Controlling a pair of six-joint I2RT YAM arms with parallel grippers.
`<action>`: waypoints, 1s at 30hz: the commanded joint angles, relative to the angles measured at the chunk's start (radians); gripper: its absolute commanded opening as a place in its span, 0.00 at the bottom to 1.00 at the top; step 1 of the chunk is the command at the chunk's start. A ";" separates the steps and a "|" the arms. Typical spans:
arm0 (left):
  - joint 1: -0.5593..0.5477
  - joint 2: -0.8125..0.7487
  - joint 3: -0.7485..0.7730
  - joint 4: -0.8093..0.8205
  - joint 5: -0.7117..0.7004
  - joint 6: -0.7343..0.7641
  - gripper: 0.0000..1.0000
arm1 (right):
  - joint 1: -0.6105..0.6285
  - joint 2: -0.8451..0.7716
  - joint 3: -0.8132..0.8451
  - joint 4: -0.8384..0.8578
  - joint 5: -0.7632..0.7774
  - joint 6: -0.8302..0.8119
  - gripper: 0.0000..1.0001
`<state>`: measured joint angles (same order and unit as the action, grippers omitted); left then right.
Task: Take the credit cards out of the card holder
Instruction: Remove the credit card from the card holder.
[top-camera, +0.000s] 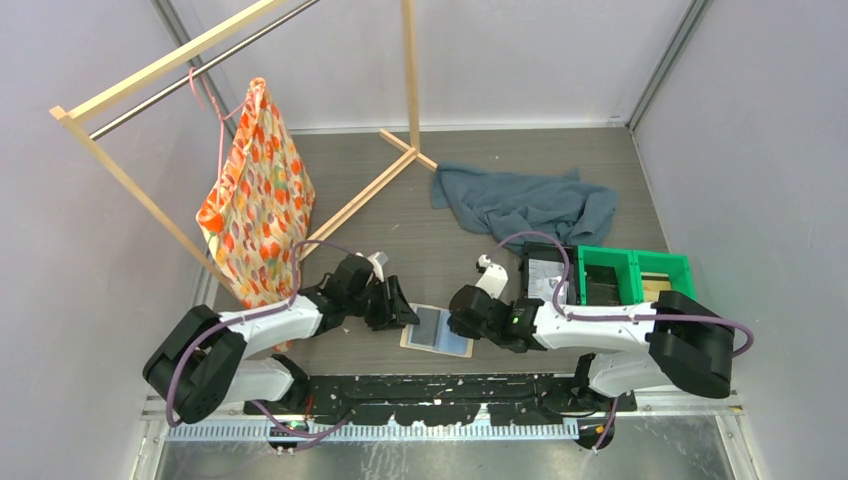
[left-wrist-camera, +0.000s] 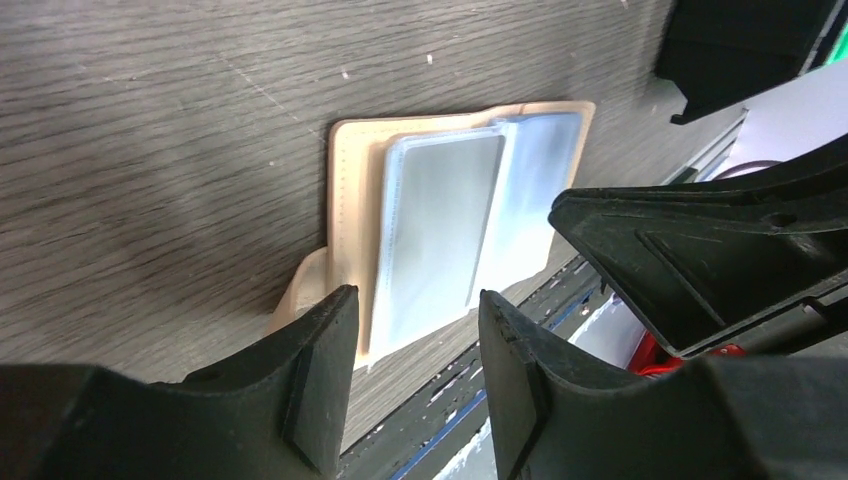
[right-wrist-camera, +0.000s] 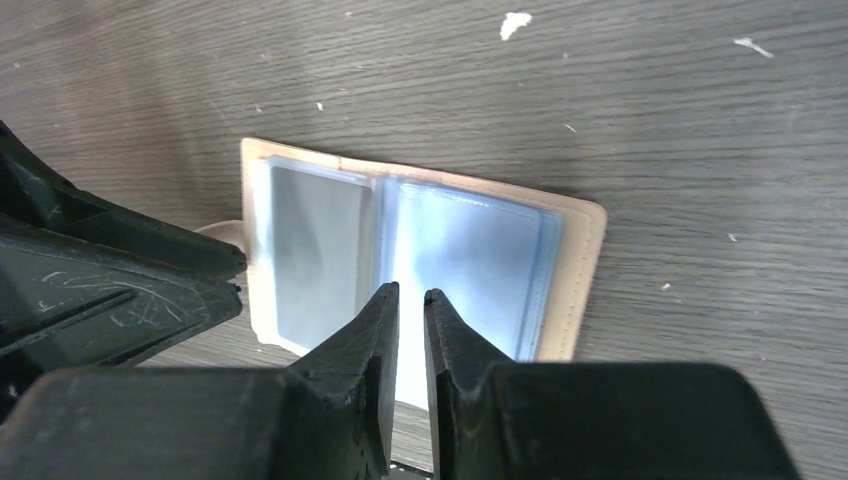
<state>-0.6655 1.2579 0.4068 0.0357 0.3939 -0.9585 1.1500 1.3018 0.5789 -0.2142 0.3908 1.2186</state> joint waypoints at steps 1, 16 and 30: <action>0.003 -0.071 0.017 0.019 0.012 0.013 0.49 | 0.004 -0.004 0.065 0.028 0.013 -0.023 0.21; 0.002 -0.032 -0.021 0.177 0.100 -0.028 0.47 | -0.014 0.137 0.027 0.224 -0.052 0.035 0.22; 0.002 0.112 -0.035 0.243 0.095 -0.017 0.48 | -0.023 0.116 -0.108 0.258 -0.041 0.097 0.20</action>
<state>-0.6655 1.3556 0.3790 0.2310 0.4812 -0.9882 1.1343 1.4281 0.5201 0.0586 0.3313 1.2896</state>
